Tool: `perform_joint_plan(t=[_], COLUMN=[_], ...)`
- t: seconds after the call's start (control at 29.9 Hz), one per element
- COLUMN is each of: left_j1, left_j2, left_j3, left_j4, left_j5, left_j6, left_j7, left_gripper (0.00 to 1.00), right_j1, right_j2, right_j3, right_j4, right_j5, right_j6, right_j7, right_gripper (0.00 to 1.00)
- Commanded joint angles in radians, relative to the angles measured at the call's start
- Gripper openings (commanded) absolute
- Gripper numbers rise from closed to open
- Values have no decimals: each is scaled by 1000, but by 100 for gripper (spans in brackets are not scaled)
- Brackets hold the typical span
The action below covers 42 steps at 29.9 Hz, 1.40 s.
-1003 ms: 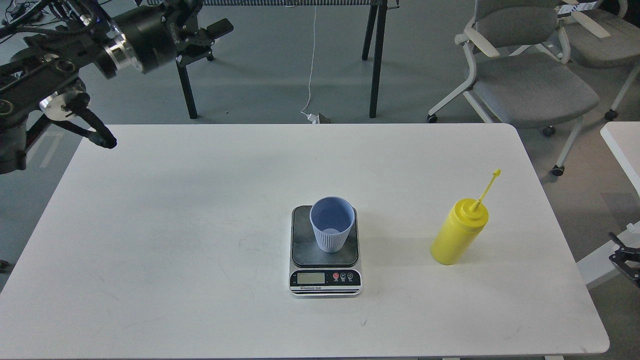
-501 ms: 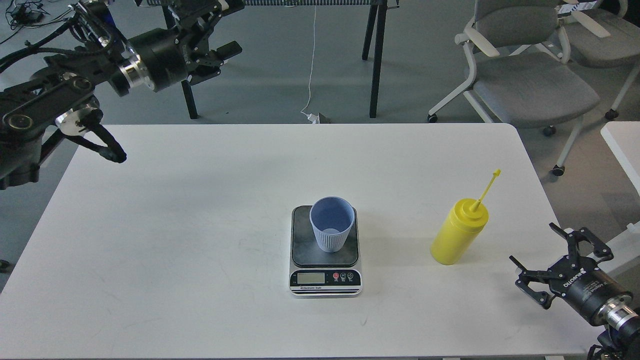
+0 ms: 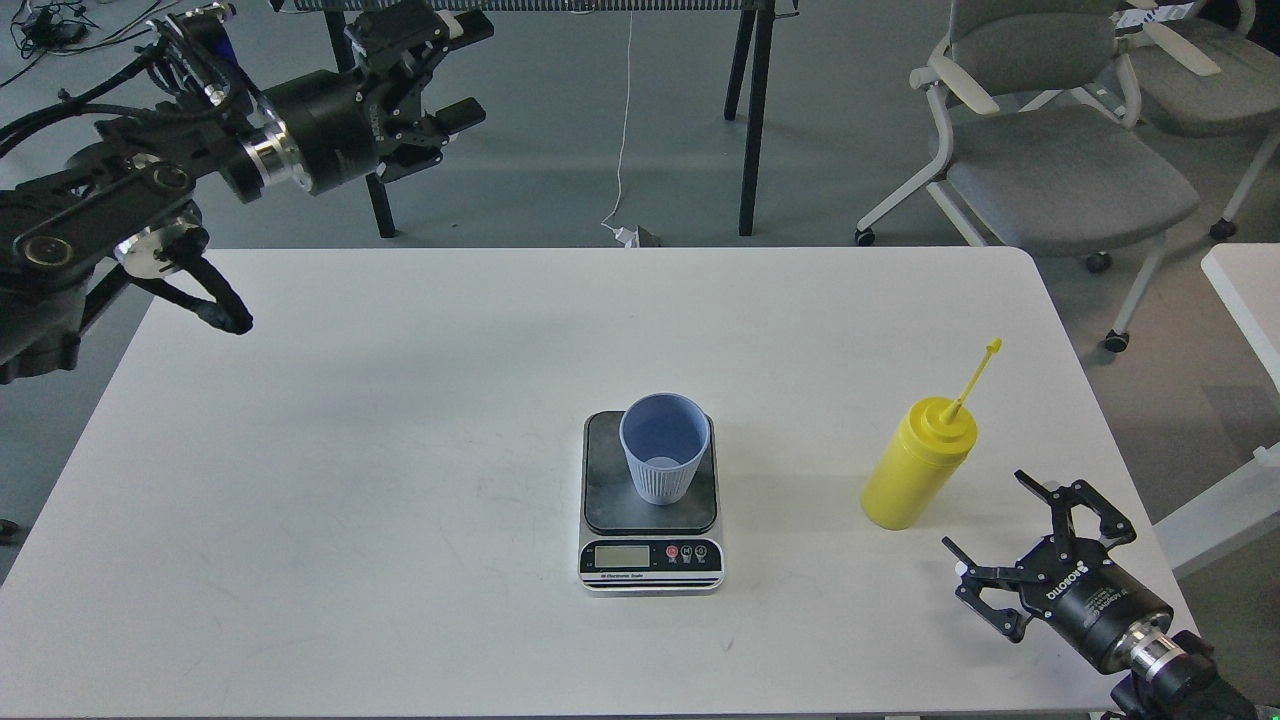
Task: Pour seasoning into cup on scale with both arms
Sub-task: 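Move the right gripper to the yellow bottle and grasp it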
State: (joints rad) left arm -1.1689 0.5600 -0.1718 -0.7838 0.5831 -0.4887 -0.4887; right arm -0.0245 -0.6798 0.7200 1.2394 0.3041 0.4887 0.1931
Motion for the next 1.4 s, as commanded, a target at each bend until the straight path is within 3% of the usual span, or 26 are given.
perform_joint_plan(t=[0.0, 1.37], left_j1=[0, 23], left_j2=[0, -17], left_j3=[9, 23], left_j4=[1, 15], left_j5=[0, 21], left_j6=[0, 0], left_j7=[0, 0], left_gripper=[99, 99], right_j1=[0, 58], right_j2=[26, 249], right_j3=[10, 85], right_j4=[-1, -149], right_j5=[-2, -77], right_j6=[0, 0], right_j7=[0, -7], right_gripper=[99, 99])
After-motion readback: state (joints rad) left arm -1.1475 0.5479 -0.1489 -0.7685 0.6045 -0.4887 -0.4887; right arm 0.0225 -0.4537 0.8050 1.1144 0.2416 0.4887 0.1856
